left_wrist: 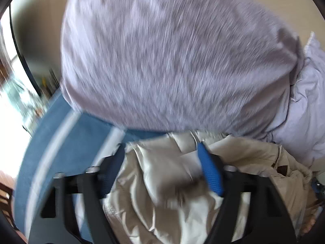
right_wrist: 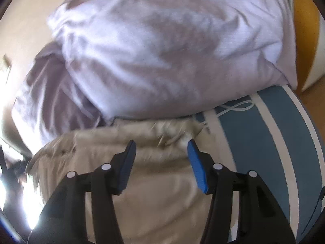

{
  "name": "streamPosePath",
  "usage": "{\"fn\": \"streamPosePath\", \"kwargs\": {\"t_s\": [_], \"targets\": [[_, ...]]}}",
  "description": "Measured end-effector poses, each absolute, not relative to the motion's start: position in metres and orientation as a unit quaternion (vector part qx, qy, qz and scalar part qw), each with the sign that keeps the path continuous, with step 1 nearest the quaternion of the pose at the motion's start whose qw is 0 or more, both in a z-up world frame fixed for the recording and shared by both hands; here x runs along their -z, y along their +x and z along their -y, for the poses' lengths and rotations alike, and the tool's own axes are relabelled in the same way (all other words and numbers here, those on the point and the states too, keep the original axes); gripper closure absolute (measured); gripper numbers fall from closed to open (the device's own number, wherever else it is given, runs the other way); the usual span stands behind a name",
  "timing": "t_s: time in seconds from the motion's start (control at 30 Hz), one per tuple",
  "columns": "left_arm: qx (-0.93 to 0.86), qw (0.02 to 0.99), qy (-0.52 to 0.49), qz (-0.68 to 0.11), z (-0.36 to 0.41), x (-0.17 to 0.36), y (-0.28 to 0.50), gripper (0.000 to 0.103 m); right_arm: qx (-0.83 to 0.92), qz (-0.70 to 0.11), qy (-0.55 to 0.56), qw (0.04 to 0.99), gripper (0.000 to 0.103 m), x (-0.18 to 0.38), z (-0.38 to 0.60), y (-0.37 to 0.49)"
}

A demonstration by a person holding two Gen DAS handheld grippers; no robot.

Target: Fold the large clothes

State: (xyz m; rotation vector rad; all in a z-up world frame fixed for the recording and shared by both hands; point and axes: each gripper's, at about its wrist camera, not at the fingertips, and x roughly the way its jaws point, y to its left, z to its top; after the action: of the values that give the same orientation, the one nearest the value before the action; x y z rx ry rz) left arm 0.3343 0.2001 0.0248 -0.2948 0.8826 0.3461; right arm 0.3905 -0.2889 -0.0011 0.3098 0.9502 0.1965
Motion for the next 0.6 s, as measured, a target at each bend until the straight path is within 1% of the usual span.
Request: {"fn": "streamPosePath", "kwargs": {"t_s": [0.17, 0.4, 0.6], "targets": [[-0.146, 0.885, -0.116, -0.426, -0.182, -0.029, 0.326, 0.024, -0.117, -0.474, 0.086, 0.869, 0.050, 0.014, 0.259, 0.374], [-0.127, 0.878, -0.087, -0.454, -0.147, 0.007, 0.318, 0.024, -0.096, -0.499, 0.041, 0.860, 0.049, 0.044, 0.232, 0.379], [-0.147, 0.868, -0.080, -0.467, -0.137, 0.040, 0.326, 0.024, -0.075, -0.499, 0.009, 0.863, 0.049, 0.060, 0.220, 0.390]]}}
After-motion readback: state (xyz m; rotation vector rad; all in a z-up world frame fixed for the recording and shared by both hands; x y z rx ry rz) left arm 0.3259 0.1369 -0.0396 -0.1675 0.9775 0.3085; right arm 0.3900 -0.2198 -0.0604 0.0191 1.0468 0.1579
